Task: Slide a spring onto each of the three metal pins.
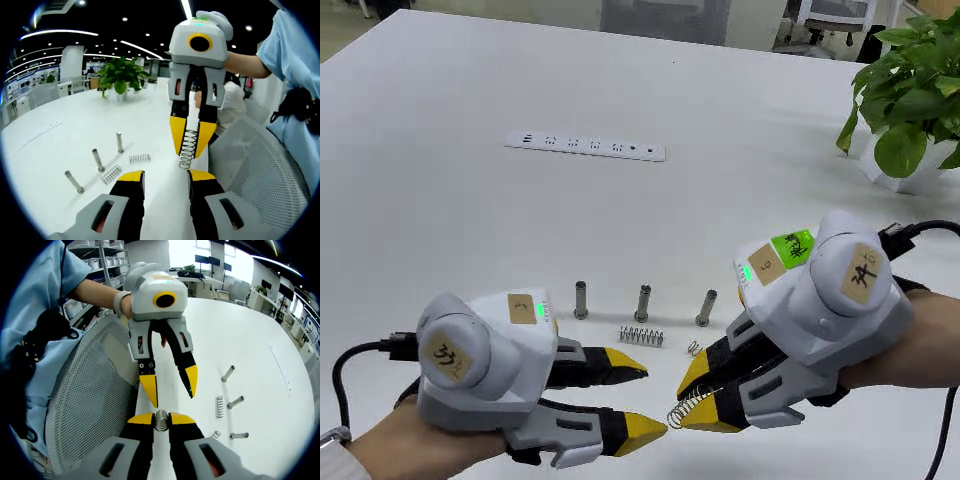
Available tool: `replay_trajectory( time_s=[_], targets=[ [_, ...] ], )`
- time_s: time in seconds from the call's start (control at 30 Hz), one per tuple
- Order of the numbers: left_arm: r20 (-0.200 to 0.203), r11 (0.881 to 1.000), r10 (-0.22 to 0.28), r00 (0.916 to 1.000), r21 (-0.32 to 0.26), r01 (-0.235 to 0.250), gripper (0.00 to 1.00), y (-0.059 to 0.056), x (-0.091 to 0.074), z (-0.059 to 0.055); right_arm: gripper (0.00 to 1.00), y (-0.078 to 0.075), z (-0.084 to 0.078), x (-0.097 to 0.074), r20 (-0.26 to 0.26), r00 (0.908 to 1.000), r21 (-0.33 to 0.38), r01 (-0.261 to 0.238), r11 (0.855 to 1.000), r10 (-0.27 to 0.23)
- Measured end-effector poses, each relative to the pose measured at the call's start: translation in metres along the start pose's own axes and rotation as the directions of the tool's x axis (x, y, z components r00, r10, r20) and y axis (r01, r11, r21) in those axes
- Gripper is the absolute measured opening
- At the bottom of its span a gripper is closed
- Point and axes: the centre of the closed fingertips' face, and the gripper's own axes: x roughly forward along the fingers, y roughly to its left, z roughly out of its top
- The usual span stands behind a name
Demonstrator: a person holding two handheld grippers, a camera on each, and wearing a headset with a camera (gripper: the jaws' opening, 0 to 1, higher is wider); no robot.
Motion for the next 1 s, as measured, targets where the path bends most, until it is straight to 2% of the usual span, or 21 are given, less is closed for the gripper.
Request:
replay_trajectory(
  time_s=[0.07,0.23,0.3,0.43,0.53,0.63,0.7,0.8,0.83,0.87,0.9,1.0],
  targets=[
    [0.021,0.999,0.053,0.9984,-0.011,-0.053,0.41,0.010,-0.008,0.000,0.12,-0.002,0.000,0.001,-0.003,1.0000,-0.002,0.002,1.000,-0.002],
    [0.054,0.991,0.130,0.9900,-0.048,-0.128,0.55,0.022,-0.018,-0.001,0.12,-0.007,-0.001,0.003,-0.015,0.9999,-0.012,0.000,1.000,-0.001],
    [0.051,0.981,0.186,0.9812,-0.059,-0.183,0.60,0.033,-0.027,-0.007,0.12,-0.011,-0.002,0.005,-0.027,0.9996,-0.020,0.001,1.000,-0.002],
    [0.039,0.964,0.256,0.9659,-0.083,-0.252,0.77,0.046,-0.033,-0.017,0.12,-0.017,-0.004,0.007,-0.047,0.9989,-0.034,0.002,0.999,-0.004],
    [0.011,0.954,0.286,0.9583,-0.101,-0.283,0.87,0.051,-0.035,-0.023,0.12,-0.022,-0.004,0.007,-0.057,0.9984,-0.042,0.003,0.999,-0.005],
    [0.003,0.941,0.316,0.9487,-0.124,-0.313,0.95,0.057,-0.036,-0.029,0.12,-0.029,-0.003,0.006,-0.073,0.9973,-0.060,0.008,0.998,-0.013],
    [0.004,0.937,0.327,0.9449,-0.131,-0.324,0.99,0.057,-0.036,-0.029,0.12,-0.033,-0.003,0.005,-0.091,0.9957,-0.079,0.012,0.997,-0.019],
    [0.001,0.930,0.346,0.9384,-0.137,-0.342,1.00,0.059,-0.038,-0.032,0.12,-0.044,0.001,0.004,-0.124,0.9920,-0.108,0.011,0.994,-0.025],
    [-0.012,0.927,0.352,0.9360,-0.131,-0.350,1.00,0.059,-0.038,-0.034,0.12,-0.047,0.003,0.004,-0.134,0.9906,-0.124,0.011,0.992,-0.028],
    [-0.017,0.926,0.366,0.9305,-0.094,-0.366,1.00,0.062,-0.040,-0.034,0.12,-0.051,0.005,0.004,-0.143,0.9893,-0.136,0.011,0.991,-0.031],
    [-0.012,0.926,0.369,0.9293,-0.083,-0.369,1.00,0.062,-0.040,-0.033,0.12,-0.056,0.008,0.004,-0.153,0.9876,-0.152,0.010,0.988,-0.034],
    [0.005,0.925,0.367,0.9303,-0.112,-0.364,1.00,0.063,-0.040,-0.031,0.12,-0.075,0.015,0.005,-0.192,0.9798,-0.194,0.018,0.981,-0.057]
  ],
)
